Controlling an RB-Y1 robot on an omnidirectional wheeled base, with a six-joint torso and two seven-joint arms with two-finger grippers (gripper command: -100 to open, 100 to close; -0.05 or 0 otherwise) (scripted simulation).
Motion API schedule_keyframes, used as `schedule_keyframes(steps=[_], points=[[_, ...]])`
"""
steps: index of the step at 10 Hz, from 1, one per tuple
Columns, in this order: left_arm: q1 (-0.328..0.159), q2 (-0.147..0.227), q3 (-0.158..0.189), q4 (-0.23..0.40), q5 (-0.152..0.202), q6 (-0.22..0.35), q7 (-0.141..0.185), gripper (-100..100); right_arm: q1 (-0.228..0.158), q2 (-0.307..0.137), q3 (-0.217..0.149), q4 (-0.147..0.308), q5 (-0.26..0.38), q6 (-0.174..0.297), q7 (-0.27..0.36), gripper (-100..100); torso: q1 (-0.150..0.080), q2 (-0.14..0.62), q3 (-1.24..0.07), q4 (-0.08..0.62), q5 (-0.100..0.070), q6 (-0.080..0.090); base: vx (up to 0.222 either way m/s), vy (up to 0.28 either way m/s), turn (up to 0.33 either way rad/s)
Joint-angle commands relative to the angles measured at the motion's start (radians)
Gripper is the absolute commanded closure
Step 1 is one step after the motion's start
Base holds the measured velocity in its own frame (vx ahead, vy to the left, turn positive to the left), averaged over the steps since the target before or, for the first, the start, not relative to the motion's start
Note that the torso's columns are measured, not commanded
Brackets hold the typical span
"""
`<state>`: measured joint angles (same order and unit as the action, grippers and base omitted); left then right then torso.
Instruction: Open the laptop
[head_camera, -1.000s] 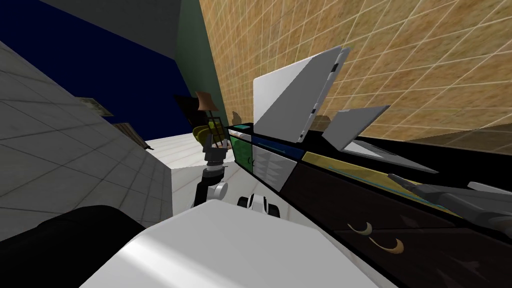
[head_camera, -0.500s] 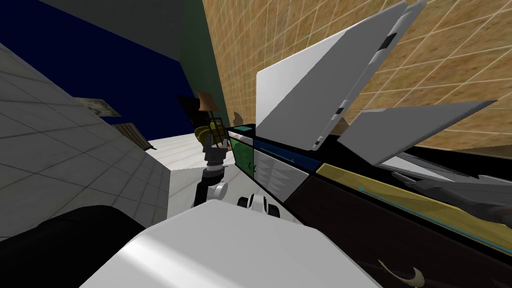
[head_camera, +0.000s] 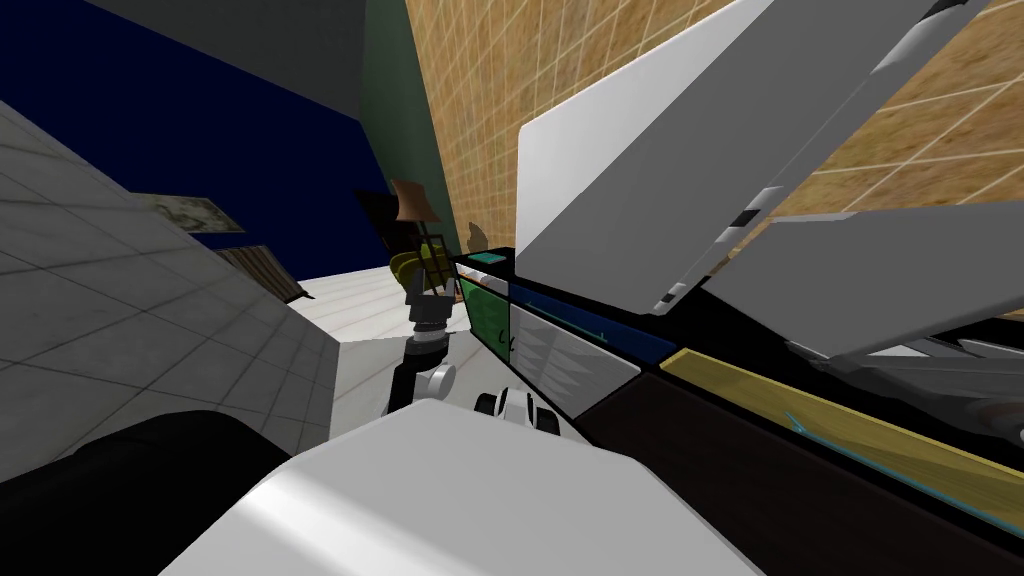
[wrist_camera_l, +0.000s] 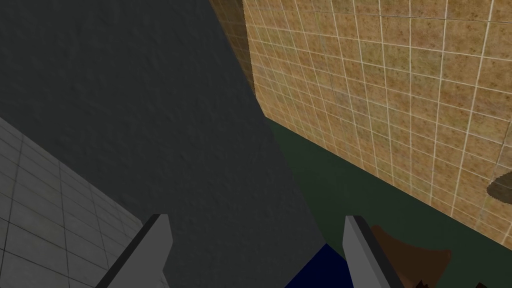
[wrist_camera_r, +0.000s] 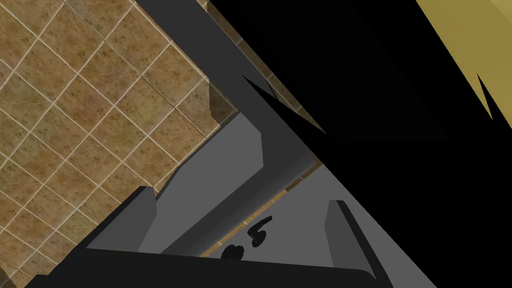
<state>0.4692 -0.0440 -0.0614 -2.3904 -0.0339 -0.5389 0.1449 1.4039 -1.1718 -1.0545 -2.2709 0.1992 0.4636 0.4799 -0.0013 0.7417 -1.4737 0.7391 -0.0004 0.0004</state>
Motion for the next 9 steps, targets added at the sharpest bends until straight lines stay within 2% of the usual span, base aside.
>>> schedule_keyframes(steps=[1, 2, 9], points=[[0.000, 0.000, 0.000, 0.000, 0.000, 0.000, 0.000, 0, 0.000, 0.000, 0.000, 0.000, 0.000, 0.000, 0.000, 100, -0.001, 0.000, 0.000, 0.000, 0.000, 0.000, 0.000, 0.000, 0.000], [0.000, 0.000, 0.000, 0.000, 0.000, 0.000, 0.000, 0, -0.017, 0.002, -0.002, 0.012, -0.039, -0.015, -0.035, 100, 0.000, -0.001, -0.001, 0.000, 0.000, 0.000, -0.011, -0.010, 0.029], [0.000, 0.000, 0.000, 0.000, 0.000, 0.000, 0.000, 0, -0.076, 0.010, -0.008, 0.052, -0.177, -0.066, -0.157, 100, 0.002, -0.003, -0.002, -0.001, 0.001, 0.000, -0.029, -0.016, 0.020]])
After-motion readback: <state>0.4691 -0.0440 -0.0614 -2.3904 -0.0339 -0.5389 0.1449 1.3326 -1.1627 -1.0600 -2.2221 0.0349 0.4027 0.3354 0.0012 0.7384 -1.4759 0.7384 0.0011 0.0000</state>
